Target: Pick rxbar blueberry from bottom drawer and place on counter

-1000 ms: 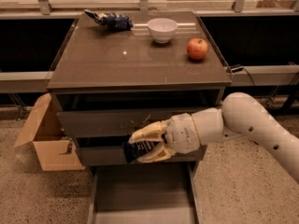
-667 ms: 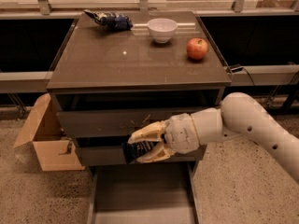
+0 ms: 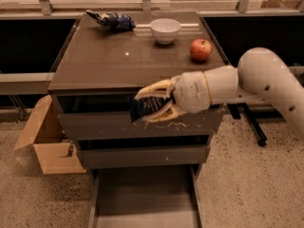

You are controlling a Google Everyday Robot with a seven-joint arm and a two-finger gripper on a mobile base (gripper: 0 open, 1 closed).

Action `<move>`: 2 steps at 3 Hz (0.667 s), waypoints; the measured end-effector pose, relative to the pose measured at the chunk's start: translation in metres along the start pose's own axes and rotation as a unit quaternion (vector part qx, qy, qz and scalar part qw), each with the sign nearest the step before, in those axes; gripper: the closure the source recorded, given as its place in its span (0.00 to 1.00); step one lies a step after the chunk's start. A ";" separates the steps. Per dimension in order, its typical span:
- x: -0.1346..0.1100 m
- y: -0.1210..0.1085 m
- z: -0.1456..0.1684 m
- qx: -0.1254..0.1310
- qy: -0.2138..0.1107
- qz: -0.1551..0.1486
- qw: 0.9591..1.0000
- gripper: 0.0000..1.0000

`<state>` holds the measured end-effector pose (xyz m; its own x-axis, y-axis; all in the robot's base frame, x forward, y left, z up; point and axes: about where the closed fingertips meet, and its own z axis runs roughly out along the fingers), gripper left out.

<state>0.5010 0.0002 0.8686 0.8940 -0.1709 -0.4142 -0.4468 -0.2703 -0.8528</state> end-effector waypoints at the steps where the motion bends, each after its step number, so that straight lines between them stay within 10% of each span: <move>1: 0.031 -0.047 -0.010 0.014 0.011 0.029 0.999 1.00; 2: 0.031 -0.047 -0.010 0.015 0.011 0.029 0.999 1.00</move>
Offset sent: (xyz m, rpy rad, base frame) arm 0.0390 -0.0024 0.0206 0.0077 0.0455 -0.0387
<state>0.5496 -0.0015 0.8990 0.8652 -0.2057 -0.4574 -0.4971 -0.2317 -0.8362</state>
